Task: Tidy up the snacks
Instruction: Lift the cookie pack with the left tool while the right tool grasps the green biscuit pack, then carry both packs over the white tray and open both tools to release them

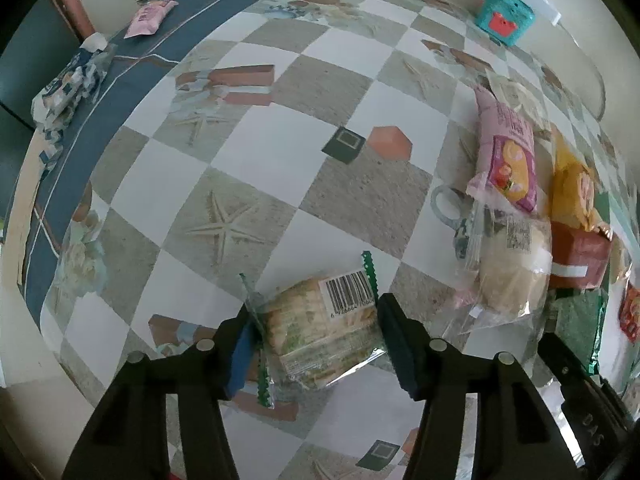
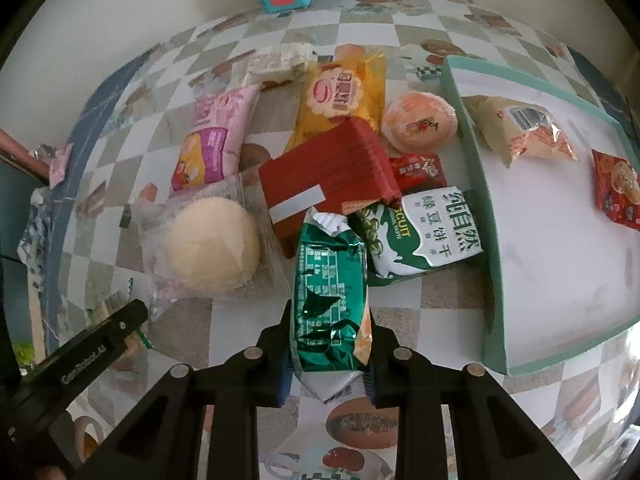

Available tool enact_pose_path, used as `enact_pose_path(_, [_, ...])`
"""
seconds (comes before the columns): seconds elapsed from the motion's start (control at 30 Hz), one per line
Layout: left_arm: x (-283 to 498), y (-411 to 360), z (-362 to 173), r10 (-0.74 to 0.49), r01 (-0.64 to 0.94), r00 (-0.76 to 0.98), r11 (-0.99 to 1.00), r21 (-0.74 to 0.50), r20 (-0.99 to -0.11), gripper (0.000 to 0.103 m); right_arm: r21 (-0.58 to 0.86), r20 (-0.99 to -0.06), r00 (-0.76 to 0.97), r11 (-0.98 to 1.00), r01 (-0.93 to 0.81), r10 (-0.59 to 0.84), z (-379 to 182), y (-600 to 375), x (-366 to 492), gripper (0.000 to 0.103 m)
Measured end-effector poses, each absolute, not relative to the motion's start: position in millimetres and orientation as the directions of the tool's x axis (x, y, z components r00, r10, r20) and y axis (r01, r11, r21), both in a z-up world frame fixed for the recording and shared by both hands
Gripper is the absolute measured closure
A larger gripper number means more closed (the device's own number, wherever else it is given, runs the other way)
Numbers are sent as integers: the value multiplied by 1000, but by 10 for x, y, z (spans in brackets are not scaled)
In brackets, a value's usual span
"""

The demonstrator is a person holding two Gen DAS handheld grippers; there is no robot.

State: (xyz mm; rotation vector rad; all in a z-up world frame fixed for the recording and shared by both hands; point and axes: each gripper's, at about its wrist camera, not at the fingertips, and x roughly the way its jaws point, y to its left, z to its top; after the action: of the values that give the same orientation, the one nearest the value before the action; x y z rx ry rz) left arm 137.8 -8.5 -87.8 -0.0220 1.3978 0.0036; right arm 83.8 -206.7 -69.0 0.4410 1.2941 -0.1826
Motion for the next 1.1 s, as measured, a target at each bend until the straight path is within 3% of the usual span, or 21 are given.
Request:
enact_pose_path(0.6, [1295, 16, -251, -104, -45, 306, 991, -124, -946, 43, 301, -888, 446, 875, 380, 112, -165, -2293, 692, 75])
enact_pose_path(0.8, [1281, -315, -92, -137, 41, 329, 991, -131, -934, 43, 303, -872, 485, 857, 418, 72, -30, -2481, 607, 75])
enact_pose_path(1.1, [1207, -1181, 137, -204, 243, 318, 961, -128, -926, 43, 284, -872, 484, 737, 613, -67, -49, -3293, 256, 75])
